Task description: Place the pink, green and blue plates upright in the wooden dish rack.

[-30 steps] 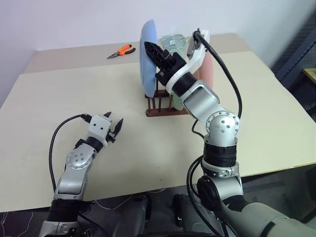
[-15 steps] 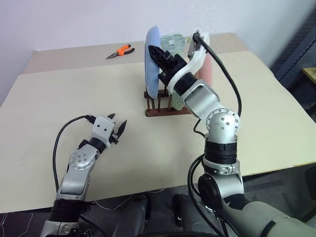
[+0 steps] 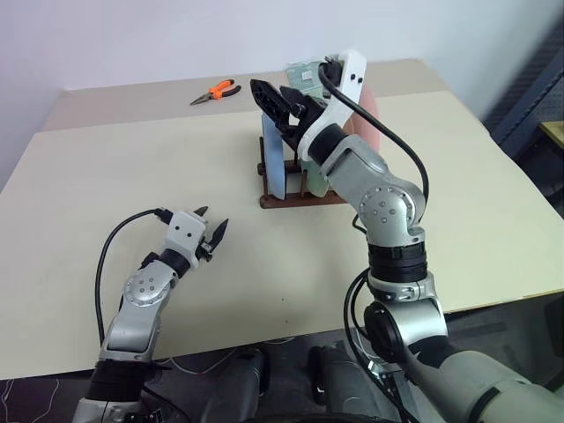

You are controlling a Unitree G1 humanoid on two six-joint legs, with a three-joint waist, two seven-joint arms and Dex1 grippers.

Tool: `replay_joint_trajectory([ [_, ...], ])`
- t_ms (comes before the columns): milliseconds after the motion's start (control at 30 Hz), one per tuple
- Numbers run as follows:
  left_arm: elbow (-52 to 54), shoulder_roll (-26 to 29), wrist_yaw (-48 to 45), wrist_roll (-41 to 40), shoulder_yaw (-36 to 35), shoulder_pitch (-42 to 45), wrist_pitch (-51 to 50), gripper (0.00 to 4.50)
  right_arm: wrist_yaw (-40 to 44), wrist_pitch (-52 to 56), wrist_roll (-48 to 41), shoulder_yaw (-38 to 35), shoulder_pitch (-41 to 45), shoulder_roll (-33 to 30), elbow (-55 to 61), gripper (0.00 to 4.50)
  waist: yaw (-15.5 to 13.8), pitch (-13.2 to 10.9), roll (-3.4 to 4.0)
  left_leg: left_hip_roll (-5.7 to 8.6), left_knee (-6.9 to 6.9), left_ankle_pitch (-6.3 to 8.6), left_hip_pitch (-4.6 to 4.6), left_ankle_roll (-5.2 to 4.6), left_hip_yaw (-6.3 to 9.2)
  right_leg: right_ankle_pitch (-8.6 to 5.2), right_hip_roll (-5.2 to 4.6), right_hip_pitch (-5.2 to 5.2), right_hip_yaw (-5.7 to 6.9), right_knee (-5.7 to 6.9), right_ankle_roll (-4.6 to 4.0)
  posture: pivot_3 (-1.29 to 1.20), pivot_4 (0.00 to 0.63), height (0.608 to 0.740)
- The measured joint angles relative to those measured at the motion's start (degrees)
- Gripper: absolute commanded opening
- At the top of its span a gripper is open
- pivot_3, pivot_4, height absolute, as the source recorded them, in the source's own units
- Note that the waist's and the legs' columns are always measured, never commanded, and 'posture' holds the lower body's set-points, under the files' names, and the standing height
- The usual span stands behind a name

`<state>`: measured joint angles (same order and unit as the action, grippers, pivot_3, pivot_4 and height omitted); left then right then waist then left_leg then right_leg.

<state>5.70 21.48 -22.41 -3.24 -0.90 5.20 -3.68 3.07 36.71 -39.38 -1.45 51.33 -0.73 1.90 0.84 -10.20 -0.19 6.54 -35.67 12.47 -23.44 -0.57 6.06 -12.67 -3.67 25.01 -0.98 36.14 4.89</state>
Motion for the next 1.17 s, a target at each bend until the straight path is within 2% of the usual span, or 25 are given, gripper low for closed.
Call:
replay_joint_trajectory([
  [133, 0.2, -0.6, -0.1, 0.0, 0.1, 0.0, -0.6, 2.60, 3.2, -1.5, 3.7, 1.4, 0.7, -1.4, 0.0, 3.55, 0.0, 0.0, 0.00, 0.00, 0.00, 0.00, 0.00, 0.00, 0.00, 0.00, 0.00, 0.00, 0.00, 0.00, 0.00, 0.00, 0.150, 0.729],
  [167, 0.3, -0.8, -0.1, 0.0, 0.2, 0.0, -0.7, 2.60, 4.9, -2.8, 5.8, 2.9, 0.7, -3.5, 0.3, 3.55, -0.1, 0.0, 0.00, 0.01, -0.01, 0.00, 0.00, 0.00, 0.00, 0.00, 0.00, 0.00, 0.00, 0.00, 0.00, 0.00, 0.150, 0.729],
  [267, 1.2, -0.9, -0.1, 0.0, 0.1, -1.2, -0.9, 2.60, 11.2, -7.4, 11.1, 4.0, 0.9, -13.1, 4.3, 3.55, -0.5, 0.0, -0.02, 0.04, -0.07, 0.00, -0.10, 0.00, 0.01, 0.00, -0.05, -0.02, 0.07, -0.09, 0.01, 0.00, 0.150, 0.729],
  [367, 1.4, -0.8, 0.0, 0.1, -0.1, -1.9, -1.0, 2.60, 16.4, -11.5, 14.4, -0.1, -0.4, -23.7, 8.4, 3.55, -0.8, 0.0, -0.06, 0.04, -0.06, 0.01, -0.09, 0.00, 0.01, 0.00, -0.07, -0.06, 0.08, -0.14, 0.02, 0.00, 0.150, 0.729],
  [433, 1.5, -0.6, -0.1, 0.1, -0.2, -2.3, -0.9, 2.60, 17.7, -13.0, 16.4, -4.7, -5.2, -30.5, 8.7, 3.55, -1.3, 0.0, -0.10, 0.00, -0.06, 0.01, -0.05, 0.00, 0.02, -0.01, -0.07, -0.14, 0.10, -0.16, 0.01, 0.00, 0.150, 0.729],
  [533, 1.1, -0.1, -0.1, 0.1, -0.7, -2.7, -0.8, 2.60, 18.4, -14.2, 20.0, -9.9, -13.4, -37.2, 4.7, 3.55, -1.6, 0.0, -0.09, -0.02, -0.10, 0.01, -0.05, 0.00, 0.01, -0.04, -0.07, -0.17, 0.09, -0.20, -0.04, 0.00, 0.150, 0.729],
  [633, 0.0, 0.1, 0.0, 0.2, -0.9, -2.3, -0.4, 2.60, 21.5, -16.0, 21.7, -13.0, -23.7, -40.5, 1.4, 3.55, -1.6, 0.0, -0.10, -0.05, -0.11, 0.01, -0.04, -0.01, 0.00, -0.03, -0.07, -0.22, 0.11, -0.22, -0.01, 0.00, 0.150, 0.729],
  [767, -1.3, 1.4, -0.1, 0.5, -1.1, -2.6, 0.2, 2.60, 27.2, -18.8, 25.5, -9.0, -35.1, -41.4, -1.4, 3.55, -0.8, -0.1, 0.18, -0.07, -0.16, 0.01, -0.03, -0.02, -0.17, -0.02, -0.06, -0.17, -0.02, -0.19, 0.00, 0.00, 0.150, 0.729],
  [967, -0.3, 2.9, -0.1, 0.7, -2.1, -4.7, 0.2, 2.60, 30.0, -21.8, 26.9, -7.7, -35.6, -40.7, -2.4, 3.55, -0.4, -0.2, 0.23, -0.14, -0.31, 0.03, -0.03, -0.04, -0.18, -0.04, -0.02, -0.25, 0.04, -0.17, 0.02, 0.00, 0.150, 0.729],
  [1167, 3.5, 2.9, 0.5, 0.7, -2.7, -9.1, -0.9, 2.60, 30.3, -24.6, 28.1, -7.0, -34.7, -38.5, -9.6, 3.55, -1.2, -0.2, 0.23, -0.13, -0.38, 0.04, -0.03, -0.06, -0.19, -0.05, -0.03, -0.29, 0.03, -0.21, -0.01, 0.00, 0.150, 0.729],
])
